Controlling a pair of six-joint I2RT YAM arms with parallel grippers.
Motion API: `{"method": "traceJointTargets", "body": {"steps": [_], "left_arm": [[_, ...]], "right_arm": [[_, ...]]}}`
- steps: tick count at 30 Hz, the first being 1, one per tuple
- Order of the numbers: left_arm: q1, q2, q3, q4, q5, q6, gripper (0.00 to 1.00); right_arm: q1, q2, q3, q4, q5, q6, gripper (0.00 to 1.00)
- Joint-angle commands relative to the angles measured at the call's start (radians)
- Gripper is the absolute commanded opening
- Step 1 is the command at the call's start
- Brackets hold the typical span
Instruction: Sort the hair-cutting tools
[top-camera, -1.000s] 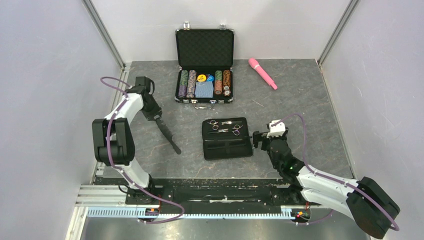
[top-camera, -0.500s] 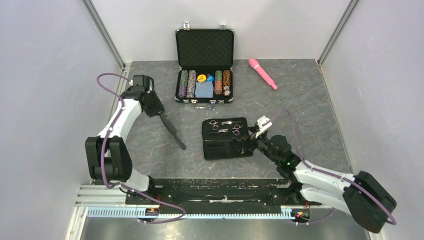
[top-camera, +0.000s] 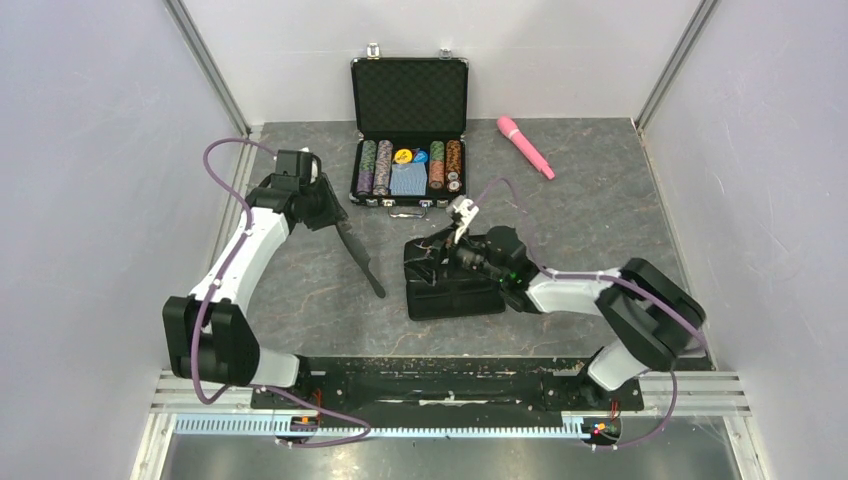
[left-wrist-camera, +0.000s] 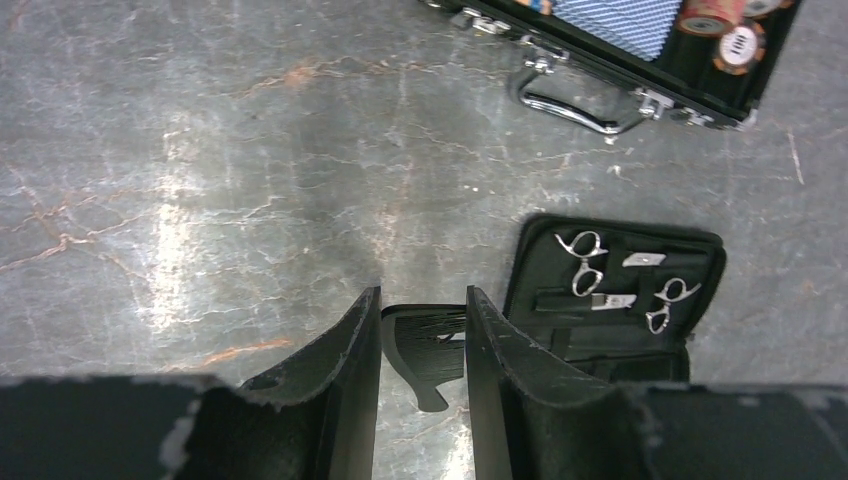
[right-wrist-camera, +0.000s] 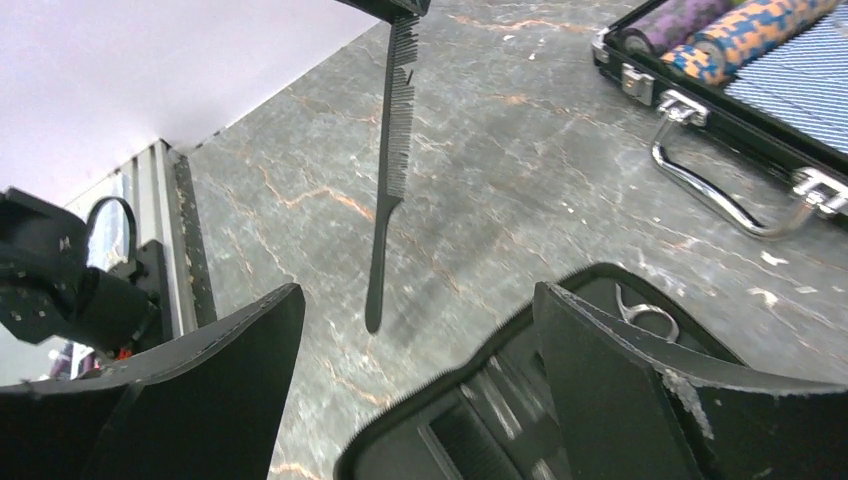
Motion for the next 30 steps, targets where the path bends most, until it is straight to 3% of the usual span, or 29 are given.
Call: {"method": "traceJointTargets", "body": {"steps": [1,13,17,19,26,28,30], "left_arm": [[-0.026,-0.049,-0.003,0.047,0.043,0.050,0.19],[-0.073,-0.113,-0.029,0.075,0.106,0.040,0.19],[-0.084,-0.126,-0.031,0.082,0.122,0.038,0.19],[-0.087,-0.134,-0.035,0.089,0.127,0.039,0.19],[-0.098,-0.165,-0.044,0.107,0.153,0.049,0.20],[-0.104,-0.183,-0.047,0.117,0.162,0.055,0.25],[-0.107,-0.205,-0.052,0.131,0.169,0.056,0.41]], "right_arm": [[0.013,0.137,0.126,0.082,-0.039,0.115,0.87],[0.073,0.414,0.346,0.100,-0.109,0.203,0.80],[0.082,0.445,0.382,0.094,-0.122,0.211,0.70],[0.083,0.455,0.394,0.101,-0.136,0.218,0.61],[0.083,0.441,0.387,0.119,-0.150,0.224,0.16],[0.083,0.420,0.372,0.120,-0.149,0.222,0.04],[0.083,0.392,0.346,0.123,-0.136,0.221,0.00]]}}
